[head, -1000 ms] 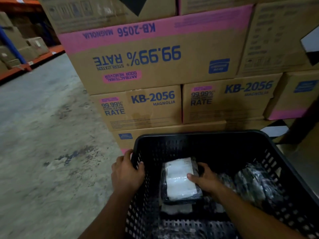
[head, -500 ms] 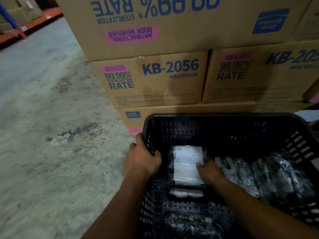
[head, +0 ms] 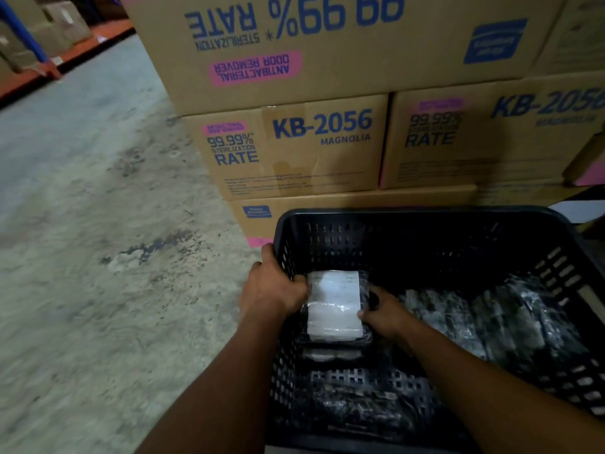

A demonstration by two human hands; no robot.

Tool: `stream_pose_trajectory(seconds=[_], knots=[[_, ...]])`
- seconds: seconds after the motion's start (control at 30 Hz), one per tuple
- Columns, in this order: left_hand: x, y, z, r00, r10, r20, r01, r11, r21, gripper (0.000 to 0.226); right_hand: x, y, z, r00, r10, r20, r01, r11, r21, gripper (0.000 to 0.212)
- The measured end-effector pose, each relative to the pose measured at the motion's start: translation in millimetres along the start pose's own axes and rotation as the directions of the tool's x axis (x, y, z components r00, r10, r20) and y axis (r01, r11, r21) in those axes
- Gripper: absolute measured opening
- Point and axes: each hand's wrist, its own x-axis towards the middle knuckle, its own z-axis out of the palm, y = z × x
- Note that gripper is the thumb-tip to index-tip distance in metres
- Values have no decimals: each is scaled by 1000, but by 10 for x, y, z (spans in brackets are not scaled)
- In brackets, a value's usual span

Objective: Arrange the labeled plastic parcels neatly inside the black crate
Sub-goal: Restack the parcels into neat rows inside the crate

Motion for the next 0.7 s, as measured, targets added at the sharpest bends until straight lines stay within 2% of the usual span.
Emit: stream_pose_trajectory(seconds=[0.07, 0.13, 0.2, 0.27, 0.33, 0.4, 0.5, 0.63, 0.7], knots=[[-9, 5, -3, 1000, 4, -9, -4, 1000, 11, 68, -80, -32, -61, 999, -37, -8, 36, 996, -82, 67], [-31, 15, -1, 1000, 4, -23, -3, 1000, 31, 69, -209, -71, -160, 997, -76, 25, 79, 986, -149, 56], [-76, 29, 9, 998, 38, -58, -33, 995, 91, 77, -371, -133, -316, 982, -97, 160, 118, 984, -130, 50], [-143, 38, 21, 982, 133, -135, -107, 977, 187, 83, -566, -216, -455, 937, -74, 342, 129, 981, -142, 51], [-212, 48, 28, 954, 223, -200, -174, 956, 235, 85, -749, -275, -509, 887, -21, 461, 155, 954, -255, 55], [-278, 69, 45, 940, 246, -238, -193, 955, 228, 87, -886, -267, -463, 849, 30, 528, 181, 922, -344, 64], [-375, 131, 86, 922, 239, -305, -186, 964, 192, 91, -998, -190, -343, 826, 51, 562, 247, 862, -442, 69], [-444, 174, 104, 908, 280, -310, -223, 953, 206, 95, -944, -181, -368, 865, 6, 502, 161, 944, -288, 49], [-466, 163, 103, 914, 269, -305, -219, 957, 189, 95, -924, -213, -384, 895, -21, 445, 168, 941, -295, 48]])
